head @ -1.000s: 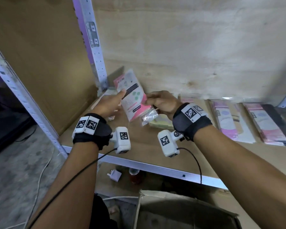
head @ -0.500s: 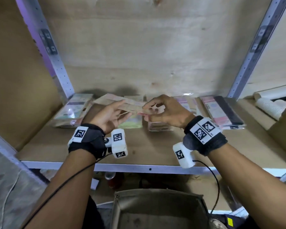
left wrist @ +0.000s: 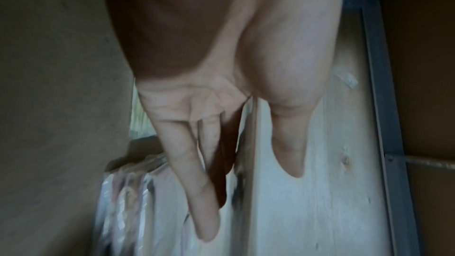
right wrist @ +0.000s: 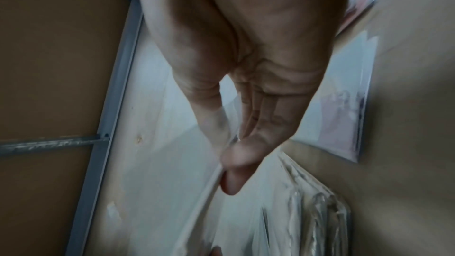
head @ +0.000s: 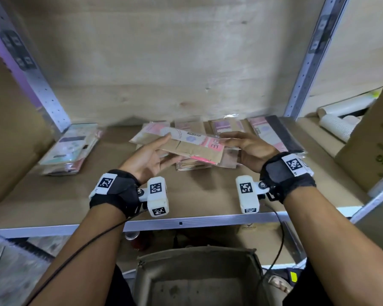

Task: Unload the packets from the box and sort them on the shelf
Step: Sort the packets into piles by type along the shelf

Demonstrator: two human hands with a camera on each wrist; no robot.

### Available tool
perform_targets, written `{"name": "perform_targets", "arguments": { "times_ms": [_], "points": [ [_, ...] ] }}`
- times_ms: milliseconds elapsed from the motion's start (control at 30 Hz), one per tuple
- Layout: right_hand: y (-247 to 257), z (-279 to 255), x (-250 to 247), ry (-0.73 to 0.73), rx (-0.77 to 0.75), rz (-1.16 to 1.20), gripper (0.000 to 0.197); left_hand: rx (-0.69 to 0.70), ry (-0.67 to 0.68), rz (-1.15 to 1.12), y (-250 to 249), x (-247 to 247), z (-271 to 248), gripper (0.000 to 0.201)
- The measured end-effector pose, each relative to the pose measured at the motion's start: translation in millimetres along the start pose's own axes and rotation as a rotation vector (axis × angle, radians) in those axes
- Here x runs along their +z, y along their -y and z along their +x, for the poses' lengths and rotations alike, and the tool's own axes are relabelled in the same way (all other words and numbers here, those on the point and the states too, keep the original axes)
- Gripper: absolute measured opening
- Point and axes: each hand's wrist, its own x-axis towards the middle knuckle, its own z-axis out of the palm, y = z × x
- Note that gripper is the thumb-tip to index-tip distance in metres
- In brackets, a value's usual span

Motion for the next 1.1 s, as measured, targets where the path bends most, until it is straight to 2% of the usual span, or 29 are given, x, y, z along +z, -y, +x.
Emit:
{"name": "perform_targets", "arguments": {
  "times_ms": [133,233,300,400,467,600,800,900,967,1100],
  "points": [
    [2,1,-13,-0.044,-0.027,0.003,0.031,0.051,-0.022,-0.046,-18,-22,-5,0.07],
    [2,1,-21,-0.008,-0.033,-0.021,0.032,-0.02,-0.106,-0.037,-27,-39,-12,0.082],
    [1,3,-24,0.005,-0.017,-0.021,0.036,-0.066,-0.169,0.094,-31,-41,-15,0.077],
    [-1,5,-26,0.025,0.0,-0.026,0.036,-0.055,-0.26,0.338,-28,-35,-17,0.051],
    [-1,5,-26,0.025,0.005,-0.047,0.033,-0.062,-0.26,0.334,-24,-34,-15,0.046],
    [-1,6,-28,-0.006,0.021,-0.066,0.037,-0.071,-0.204,0.303,-22,-35,-15,0.06],
    [-2,5,-25,-0.037,0.042,-0.115,0.041,-0.042,-0.182,0.492,-19,-39,-12,0.07],
    [0,6,-28,-0.026,0.038,-0.073,0.039,-0.008,-0.178,0.502,-17,-40,-11,0.074],
    [1,7,-29,-0.024,0.043,0.028,0.039,0.009,-0.187,0.464,-17,-42,-7,0.068],
    [5,7,-27,-0.025,0.043,0.271,0.053,0.045,-0.244,0.276,-18,-48,1,0.055]
  ]
}}
